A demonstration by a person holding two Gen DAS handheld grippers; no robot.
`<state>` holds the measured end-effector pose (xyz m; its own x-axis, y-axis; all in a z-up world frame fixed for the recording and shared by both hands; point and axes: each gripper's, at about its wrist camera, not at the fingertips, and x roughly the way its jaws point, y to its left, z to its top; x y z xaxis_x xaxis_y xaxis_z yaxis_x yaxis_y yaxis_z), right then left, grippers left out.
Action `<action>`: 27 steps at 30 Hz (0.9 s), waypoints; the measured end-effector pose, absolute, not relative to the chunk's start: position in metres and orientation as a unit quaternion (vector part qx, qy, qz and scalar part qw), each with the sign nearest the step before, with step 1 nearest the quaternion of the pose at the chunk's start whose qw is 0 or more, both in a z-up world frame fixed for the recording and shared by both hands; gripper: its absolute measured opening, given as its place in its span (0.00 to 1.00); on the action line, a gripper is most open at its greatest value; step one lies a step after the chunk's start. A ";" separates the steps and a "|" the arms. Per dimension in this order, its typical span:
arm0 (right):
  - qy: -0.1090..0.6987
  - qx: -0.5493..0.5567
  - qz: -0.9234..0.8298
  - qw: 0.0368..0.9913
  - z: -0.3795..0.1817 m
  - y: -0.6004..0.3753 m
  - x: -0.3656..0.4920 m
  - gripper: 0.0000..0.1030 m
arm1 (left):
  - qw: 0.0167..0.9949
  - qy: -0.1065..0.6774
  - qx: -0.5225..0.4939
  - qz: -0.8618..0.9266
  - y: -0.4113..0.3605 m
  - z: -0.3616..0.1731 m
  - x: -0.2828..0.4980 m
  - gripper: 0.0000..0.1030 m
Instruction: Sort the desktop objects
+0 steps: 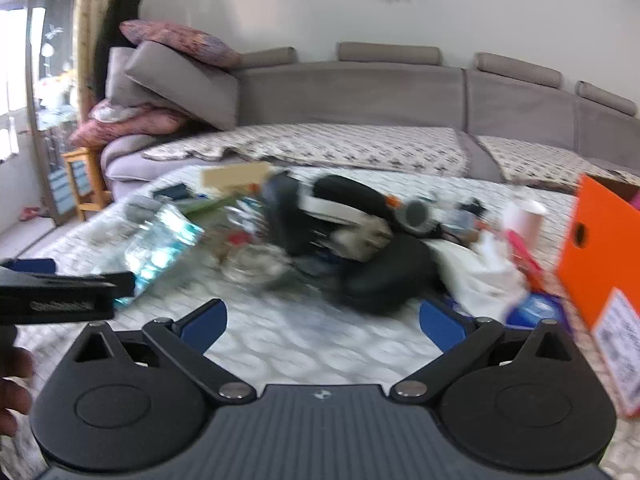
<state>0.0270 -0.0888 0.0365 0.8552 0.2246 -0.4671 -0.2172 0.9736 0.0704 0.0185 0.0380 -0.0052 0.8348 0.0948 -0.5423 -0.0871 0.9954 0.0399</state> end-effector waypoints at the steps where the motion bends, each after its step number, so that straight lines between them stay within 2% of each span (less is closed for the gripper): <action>1: 0.243 0.008 0.123 0.962 0.038 -0.081 0.030 1.00 | 0.958 0.285 0.006 0.040 0.043 -0.005 0.020 1.00; 9: 0.264 0.030 0.175 0.948 0.033 -0.045 0.052 1.00 | 0.956 0.292 0.021 0.008 0.063 -0.006 0.036 1.00; 11: 0.271 0.033 0.174 0.946 0.032 -0.041 0.059 0.96 | 0.956 0.293 0.013 0.004 0.068 -0.006 0.042 1.00; 15: 0.287 0.043 0.161 0.943 0.028 -0.044 0.074 0.79 | 0.954 0.299 0.012 0.001 0.067 -0.012 0.044 1.00; 23: 0.316 0.040 0.139 0.937 0.017 -0.049 0.095 0.78 | 0.949 0.315 0.013 -0.010 0.065 -0.019 0.053 1.00; 27: 0.332 0.027 0.137 0.933 0.016 -0.043 0.104 0.73 | 0.950 0.312 0.009 -0.014 0.062 -0.017 0.056 1.00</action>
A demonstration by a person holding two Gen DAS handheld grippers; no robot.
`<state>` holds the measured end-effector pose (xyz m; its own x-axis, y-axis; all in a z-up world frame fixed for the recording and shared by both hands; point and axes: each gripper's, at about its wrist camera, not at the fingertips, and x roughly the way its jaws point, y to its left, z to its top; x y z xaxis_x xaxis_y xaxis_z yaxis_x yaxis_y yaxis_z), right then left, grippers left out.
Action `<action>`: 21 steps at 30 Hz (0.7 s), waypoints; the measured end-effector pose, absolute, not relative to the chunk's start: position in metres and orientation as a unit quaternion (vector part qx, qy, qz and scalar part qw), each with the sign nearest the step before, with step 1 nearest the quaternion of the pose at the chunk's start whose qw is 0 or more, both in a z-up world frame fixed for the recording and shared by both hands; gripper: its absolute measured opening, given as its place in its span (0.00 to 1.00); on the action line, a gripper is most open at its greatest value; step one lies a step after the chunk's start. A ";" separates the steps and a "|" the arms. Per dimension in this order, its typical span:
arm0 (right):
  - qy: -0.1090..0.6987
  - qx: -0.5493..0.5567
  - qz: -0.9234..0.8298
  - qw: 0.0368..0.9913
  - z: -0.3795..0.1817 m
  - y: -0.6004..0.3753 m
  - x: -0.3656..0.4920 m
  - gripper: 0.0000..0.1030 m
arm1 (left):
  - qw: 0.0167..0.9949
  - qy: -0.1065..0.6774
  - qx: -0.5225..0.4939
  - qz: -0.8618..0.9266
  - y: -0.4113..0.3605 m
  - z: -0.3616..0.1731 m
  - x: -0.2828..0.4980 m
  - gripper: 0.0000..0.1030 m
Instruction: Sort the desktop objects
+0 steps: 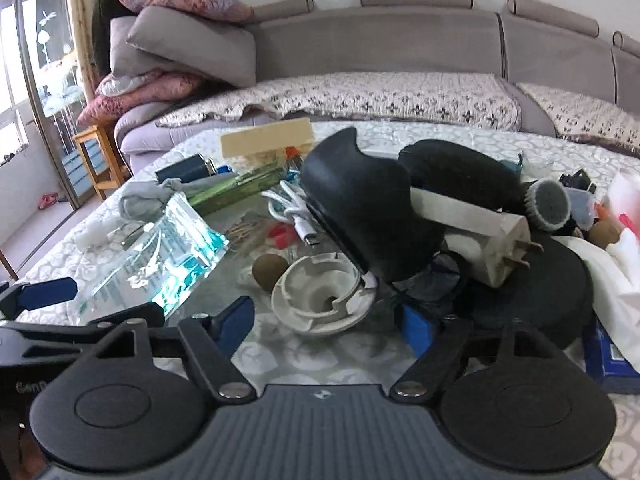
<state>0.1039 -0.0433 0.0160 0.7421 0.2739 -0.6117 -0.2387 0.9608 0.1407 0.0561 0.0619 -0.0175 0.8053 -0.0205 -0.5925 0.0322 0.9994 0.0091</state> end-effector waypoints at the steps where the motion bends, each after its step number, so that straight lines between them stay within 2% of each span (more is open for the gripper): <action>1: 0.334 0.025 0.138 0.932 0.017 -0.044 0.106 0.71 | 0.950 0.311 0.008 -0.013 0.062 -0.018 0.058 1.00; 2: 0.336 0.026 0.139 0.931 0.017 -0.044 0.107 0.70 | 0.949 0.314 0.006 -0.014 0.062 -0.019 0.059 1.00; 5: 0.341 0.032 0.147 0.928 0.018 -0.045 0.106 0.55 | 0.948 0.318 0.007 -0.015 0.060 -0.023 0.064 1.00; 6: 0.343 0.034 0.150 0.927 0.017 -0.045 0.104 0.44 | 0.947 0.321 0.008 -0.016 0.060 -0.025 0.065 0.95; 7: 0.342 0.032 0.149 0.927 0.018 -0.045 0.103 0.39 | 0.946 0.324 0.006 -0.021 0.060 -0.026 0.067 0.92; 8: 0.342 0.032 0.152 0.927 0.019 -0.046 0.102 0.39 | 0.947 0.321 0.005 -0.019 0.060 -0.025 0.066 0.86; 9: 0.343 0.037 0.154 0.926 0.020 -0.048 0.101 0.39 | 0.948 0.318 0.007 -0.009 0.060 -0.024 0.064 0.68; 10: 0.341 0.040 0.156 0.926 0.022 -0.049 0.102 0.39 | 0.951 0.310 0.008 0.000 0.061 -0.022 0.062 0.55; 12: 0.337 0.046 0.161 0.926 0.027 -0.052 0.099 0.39 | 0.954 0.300 0.001 0.005 0.064 -0.017 0.056 0.15; 13: 0.334 0.048 0.166 0.926 0.030 -0.053 0.097 0.39 | 0.955 0.295 0.002 0.012 0.065 -0.014 0.053 0.03; 21: 0.311 0.032 0.205 0.928 0.047 -0.052 0.075 0.38 | 0.954 0.299 -0.008 0.000 0.060 -0.011 0.042 0.03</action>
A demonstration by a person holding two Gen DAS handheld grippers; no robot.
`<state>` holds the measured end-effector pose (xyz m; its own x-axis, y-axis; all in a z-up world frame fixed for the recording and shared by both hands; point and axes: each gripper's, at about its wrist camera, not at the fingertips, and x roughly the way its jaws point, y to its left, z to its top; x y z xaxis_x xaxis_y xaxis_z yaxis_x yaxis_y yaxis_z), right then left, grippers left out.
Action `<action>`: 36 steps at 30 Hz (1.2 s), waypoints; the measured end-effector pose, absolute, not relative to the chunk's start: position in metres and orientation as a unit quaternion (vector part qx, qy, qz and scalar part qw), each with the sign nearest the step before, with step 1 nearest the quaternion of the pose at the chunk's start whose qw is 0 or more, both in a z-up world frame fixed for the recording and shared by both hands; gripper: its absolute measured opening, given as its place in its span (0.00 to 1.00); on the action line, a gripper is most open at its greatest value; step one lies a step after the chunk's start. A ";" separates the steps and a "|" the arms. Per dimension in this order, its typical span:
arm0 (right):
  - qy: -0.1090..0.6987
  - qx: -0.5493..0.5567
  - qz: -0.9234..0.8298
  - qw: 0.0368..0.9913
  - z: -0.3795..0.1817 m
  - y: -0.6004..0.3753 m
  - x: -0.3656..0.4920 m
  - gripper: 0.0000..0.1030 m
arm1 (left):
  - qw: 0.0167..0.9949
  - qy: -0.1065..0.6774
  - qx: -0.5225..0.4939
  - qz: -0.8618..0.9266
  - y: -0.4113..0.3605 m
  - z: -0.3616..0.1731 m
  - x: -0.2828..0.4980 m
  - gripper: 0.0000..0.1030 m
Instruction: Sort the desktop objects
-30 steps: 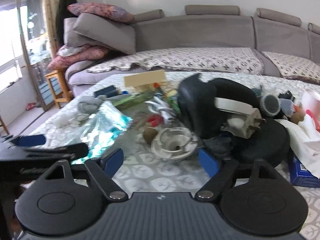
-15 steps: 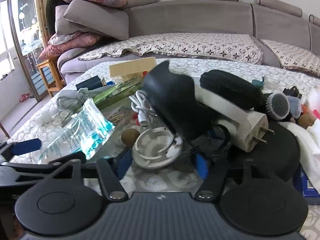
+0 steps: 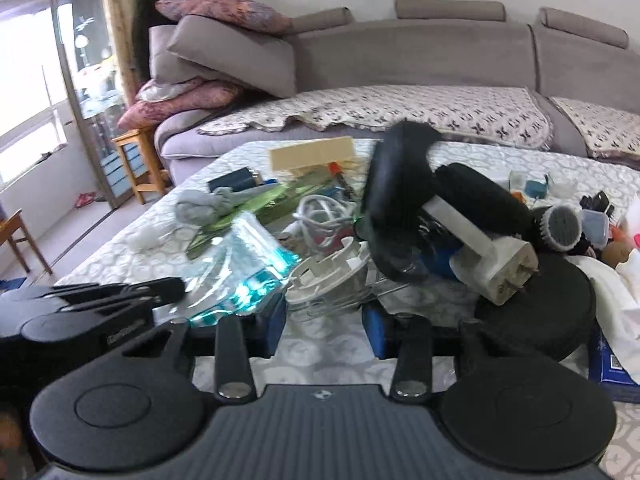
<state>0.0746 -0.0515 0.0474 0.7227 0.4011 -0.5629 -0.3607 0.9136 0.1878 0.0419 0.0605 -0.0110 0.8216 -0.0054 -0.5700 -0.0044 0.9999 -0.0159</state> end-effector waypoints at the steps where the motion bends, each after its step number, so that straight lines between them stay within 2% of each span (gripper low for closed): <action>1: 0.311 0.031 0.207 0.927 0.047 -0.053 0.073 0.38 | 0.955 0.298 -0.007 0.003 0.059 -0.011 0.041 0.03; 11: 0.307 0.022 0.239 0.921 0.051 -0.055 0.047 0.38 | 0.966 0.256 0.000 0.024 0.058 -0.004 0.017 0.03; 13: 0.312 0.022 0.240 0.919 0.048 -0.057 0.048 0.38 | 0.969 0.245 0.015 0.017 0.052 -0.004 0.010 0.41; 14: 0.314 0.025 0.240 0.918 0.047 -0.058 0.048 0.38 | 0.969 0.246 0.021 0.012 0.049 -0.006 0.009 0.87; 15: 0.314 0.023 0.240 0.918 0.047 -0.059 0.049 0.38 | 0.971 0.239 0.029 0.007 0.045 -0.007 0.006 0.96; 17: 0.313 0.028 0.243 0.918 0.048 -0.061 0.046 0.38 | 0.970 0.238 0.051 -0.013 0.037 -0.007 0.004 0.90; 23: 0.338 0.022 0.231 0.912 0.034 -0.067 0.039 0.37 | 0.965 0.257 0.055 0.001 0.039 -0.013 0.022 0.90; 25: 0.349 0.015 0.214 0.912 0.029 -0.072 0.038 0.16 | 0.965 0.258 0.053 0.000 0.038 -0.014 0.022 0.90; 27: 0.348 0.012 0.200 0.916 0.028 -0.077 0.036 0.15 | 0.965 0.258 0.054 -0.004 0.036 -0.015 0.022 0.91; 29: 0.354 0.012 0.178 0.918 0.027 -0.083 0.036 0.31 | 0.965 0.257 0.048 -0.003 0.035 -0.015 0.018 0.94; 30: 0.353 0.022 0.177 0.919 0.027 -0.087 0.035 0.61 | 0.966 0.256 0.045 -0.002 0.035 -0.015 0.016 0.94; 31: 0.349 0.031 0.175 0.920 0.028 -0.092 0.033 0.81 | 0.966 0.255 0.044 -0.001 0.034 -0.015 0.016 0.94; 35: 0.300 0.038 0.185 0.935 0.042 -0.093 0.018 0.80 | 0.969 0.245 0.040 0.006 0.030 -0.013 0.014 0.94; 36: 0.282 0.041 0.198 0.938 0.046 -0.093 0.018 0.77 | 0.969 0.243 0.040 0.008 0.029 -0.012 0.014 0.94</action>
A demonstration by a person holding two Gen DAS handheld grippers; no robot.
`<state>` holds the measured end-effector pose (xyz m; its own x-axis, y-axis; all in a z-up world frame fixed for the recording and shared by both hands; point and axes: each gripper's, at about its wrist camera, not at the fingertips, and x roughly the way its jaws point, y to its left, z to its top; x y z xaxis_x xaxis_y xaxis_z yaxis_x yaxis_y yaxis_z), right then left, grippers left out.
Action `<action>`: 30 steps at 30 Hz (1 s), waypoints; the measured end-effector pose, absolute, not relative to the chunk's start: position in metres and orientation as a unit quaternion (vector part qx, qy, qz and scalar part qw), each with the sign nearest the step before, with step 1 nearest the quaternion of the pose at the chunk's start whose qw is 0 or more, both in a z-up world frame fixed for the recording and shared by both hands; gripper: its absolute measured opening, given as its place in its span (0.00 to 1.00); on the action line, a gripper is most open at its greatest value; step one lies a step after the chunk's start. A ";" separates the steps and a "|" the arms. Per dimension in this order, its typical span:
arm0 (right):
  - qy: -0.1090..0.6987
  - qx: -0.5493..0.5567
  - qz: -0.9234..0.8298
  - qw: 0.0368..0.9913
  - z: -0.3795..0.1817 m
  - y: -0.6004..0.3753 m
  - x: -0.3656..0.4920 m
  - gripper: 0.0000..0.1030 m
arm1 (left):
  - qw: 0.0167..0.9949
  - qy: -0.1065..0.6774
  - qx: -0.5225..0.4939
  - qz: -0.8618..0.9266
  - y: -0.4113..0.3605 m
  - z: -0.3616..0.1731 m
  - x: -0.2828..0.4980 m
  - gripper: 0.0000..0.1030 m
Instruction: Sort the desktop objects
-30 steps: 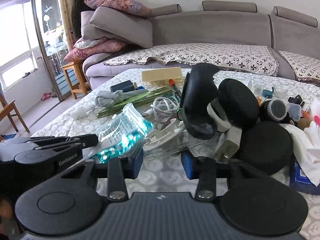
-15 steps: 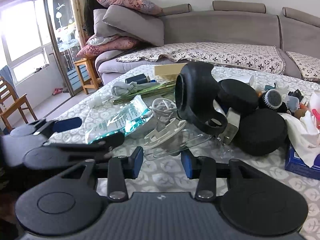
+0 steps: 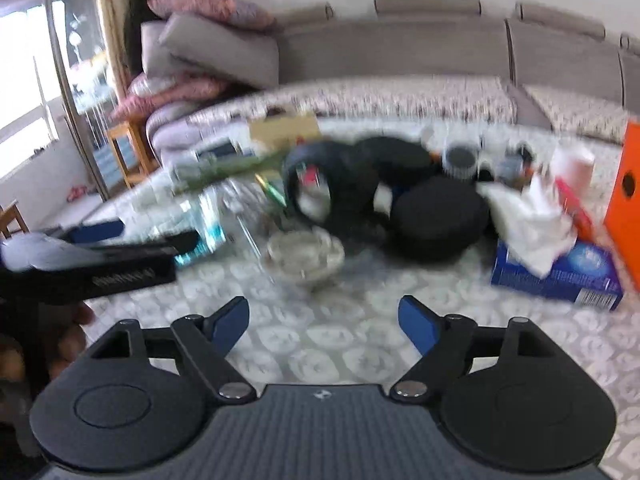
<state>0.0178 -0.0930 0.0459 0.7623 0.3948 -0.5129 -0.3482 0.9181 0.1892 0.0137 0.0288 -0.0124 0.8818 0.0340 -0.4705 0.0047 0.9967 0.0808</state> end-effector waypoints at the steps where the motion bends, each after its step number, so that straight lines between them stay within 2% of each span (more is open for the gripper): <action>1: 0.264 0.028 0.198 0.944 0.050 -0.089 0.018 0.77 | 0.969 0.243 0.040 0.009 0.028 -0.013 0.015 0.94; 6: 0.245 0.005 0.204 0.948 0.050 -0.071 0.038 0.74 | 0.967 0.251 0.035 0.016 0.030 -0.015 0.018 0.94; 8: 0.247 -0.001 0.202 0.948 0.048 -0.065 0.047 0.62 | 0.967 0.254 0.032 0.019 0.034 -0.016 0.017 0.94; 11: 0.255 -0.005 0.194 0.947 0.043 -0.060 0.051 0.41 | 0.966 0.256 0.026 0.025 0.039 -0.015 0.017 0.94; 12: 0.260 -0.011 0.190 0.947 0.041 -0.060 0.051 0.31 | 0.966 0.258 0.024 0.025 0.040 -0.015 0.016 0.94; 23: 0.264 -0.012 0.177 0.948 0.037 -0.064 0.041 0.30 | 0.966 0.256 0.011 0.026 0.045 -0.011 0.012 0.94; 25: 0.261 -0.015 0.171 0.950 0.038 -0.064 0.040 0.40 | 0.966 0.256 0.012 0.023 0.044 -0.011 0.012 0.94; 30: 0.260 -0.011 0.171 0.950 0.041 -0.066 0.042 0.37 | 0.965 0.260 0.010 0.024 0.046 -0.012 0.015 0.94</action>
